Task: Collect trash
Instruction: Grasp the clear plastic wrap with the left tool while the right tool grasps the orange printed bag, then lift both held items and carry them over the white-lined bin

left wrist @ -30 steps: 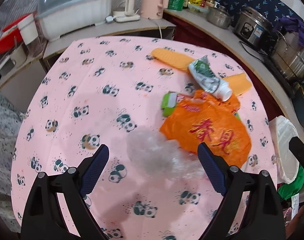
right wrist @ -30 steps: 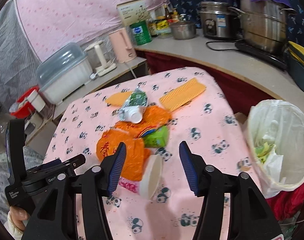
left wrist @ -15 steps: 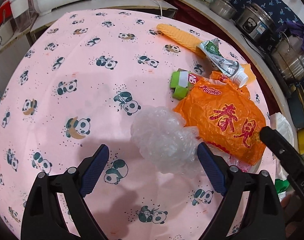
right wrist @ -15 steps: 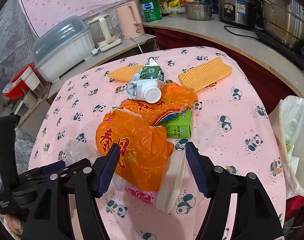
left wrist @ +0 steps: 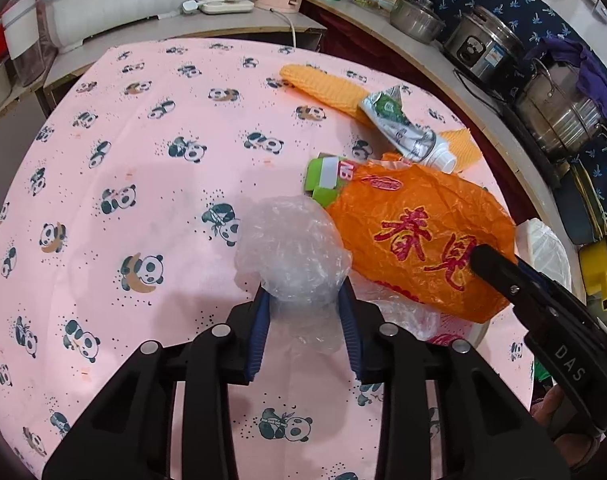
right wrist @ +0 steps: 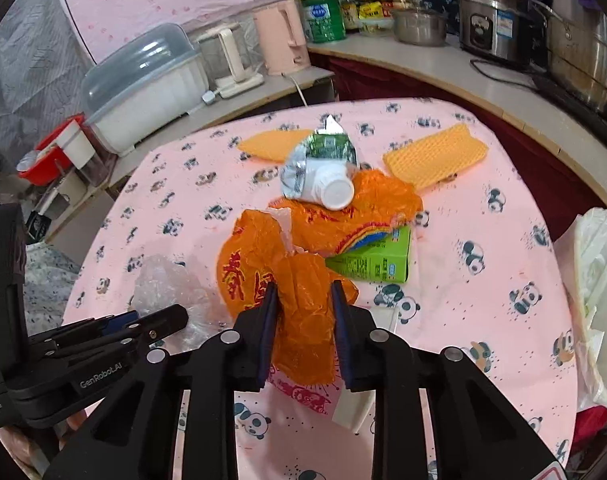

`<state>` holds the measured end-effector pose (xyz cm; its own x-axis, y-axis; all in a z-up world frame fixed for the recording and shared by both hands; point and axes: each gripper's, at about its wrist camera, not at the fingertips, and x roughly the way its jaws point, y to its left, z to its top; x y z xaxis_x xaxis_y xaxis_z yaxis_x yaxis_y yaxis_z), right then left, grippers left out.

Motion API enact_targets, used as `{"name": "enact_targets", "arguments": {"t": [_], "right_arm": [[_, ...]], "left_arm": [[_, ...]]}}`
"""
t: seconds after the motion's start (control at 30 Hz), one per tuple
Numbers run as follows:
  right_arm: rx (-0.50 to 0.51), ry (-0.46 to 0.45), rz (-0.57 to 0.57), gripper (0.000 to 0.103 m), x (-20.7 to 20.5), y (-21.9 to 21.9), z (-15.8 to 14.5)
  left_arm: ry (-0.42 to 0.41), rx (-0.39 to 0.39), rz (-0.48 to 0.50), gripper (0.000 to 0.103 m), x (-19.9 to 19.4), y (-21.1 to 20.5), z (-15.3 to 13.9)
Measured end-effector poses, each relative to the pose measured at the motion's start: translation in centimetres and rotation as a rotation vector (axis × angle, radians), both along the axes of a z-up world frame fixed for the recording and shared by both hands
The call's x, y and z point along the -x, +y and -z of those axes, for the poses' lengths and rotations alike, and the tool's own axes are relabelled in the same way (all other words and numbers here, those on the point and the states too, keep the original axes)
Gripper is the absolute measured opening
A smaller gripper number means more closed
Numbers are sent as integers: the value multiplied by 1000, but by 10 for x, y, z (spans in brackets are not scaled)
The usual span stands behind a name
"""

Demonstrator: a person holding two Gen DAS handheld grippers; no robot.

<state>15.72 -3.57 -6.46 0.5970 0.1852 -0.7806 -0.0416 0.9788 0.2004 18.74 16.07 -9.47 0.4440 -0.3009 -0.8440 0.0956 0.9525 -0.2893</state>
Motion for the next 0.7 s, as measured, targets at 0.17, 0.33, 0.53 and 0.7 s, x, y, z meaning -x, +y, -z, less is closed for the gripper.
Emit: {"name": "enact_targets", "arguments": {"t": [0.17, 0.33, 0.53, 0.7], "right_arm": [[-17, -87, 32, 23, 13, -14, -33], [-38, -171, 89, 23, 29, -39, -67], [-47, -248, 168, 23, 51, -75, -97], [-52, -290, 246, 23, 73, -110, -113]], "left_arm": [[-63, -5, -1, 31, 7, -4, -28], [-125, -3, 18, 31, 14, -18, -57], [-197, 6, 80, 31, 24, -55, -93], [-246, 0, 145, 31, 34, -96, -115]]}}
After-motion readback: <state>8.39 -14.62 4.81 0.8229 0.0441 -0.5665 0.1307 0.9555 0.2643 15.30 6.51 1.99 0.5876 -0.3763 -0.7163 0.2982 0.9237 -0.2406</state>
